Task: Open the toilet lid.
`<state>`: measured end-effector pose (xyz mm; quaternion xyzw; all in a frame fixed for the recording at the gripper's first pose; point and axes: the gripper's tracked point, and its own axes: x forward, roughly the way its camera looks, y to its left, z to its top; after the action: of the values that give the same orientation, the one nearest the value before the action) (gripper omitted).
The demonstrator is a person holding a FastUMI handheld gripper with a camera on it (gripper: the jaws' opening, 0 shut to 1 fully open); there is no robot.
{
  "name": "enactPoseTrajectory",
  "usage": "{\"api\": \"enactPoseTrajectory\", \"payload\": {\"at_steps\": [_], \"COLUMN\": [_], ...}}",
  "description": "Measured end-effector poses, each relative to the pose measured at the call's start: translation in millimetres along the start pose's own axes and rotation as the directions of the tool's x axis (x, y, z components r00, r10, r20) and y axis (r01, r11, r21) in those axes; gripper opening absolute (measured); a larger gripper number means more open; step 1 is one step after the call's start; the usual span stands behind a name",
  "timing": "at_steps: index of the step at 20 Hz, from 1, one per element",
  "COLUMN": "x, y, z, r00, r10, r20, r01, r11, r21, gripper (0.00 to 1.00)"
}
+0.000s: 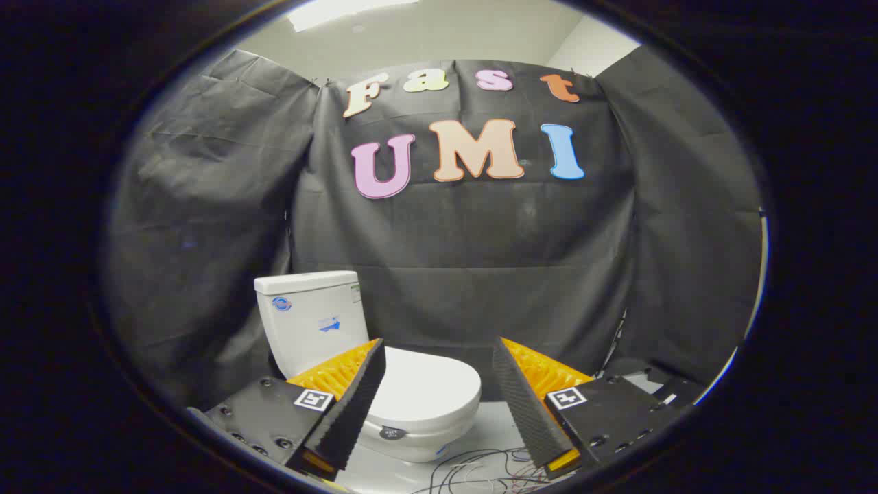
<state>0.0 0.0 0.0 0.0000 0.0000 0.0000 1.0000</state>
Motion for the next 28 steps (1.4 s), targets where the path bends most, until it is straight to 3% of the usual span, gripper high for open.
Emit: {"api": "enactPoseTrajectory", "payload": {"at_steps": [28], "x": [3.9], "y": [-0.4], "z": [-3.8], "r00": [1.000], "r10": [-0.002], "r20": [-0.007], "r01": [0.002], "r11": [1.000], "r21": [-0.001], "gripper": [0.97]}}
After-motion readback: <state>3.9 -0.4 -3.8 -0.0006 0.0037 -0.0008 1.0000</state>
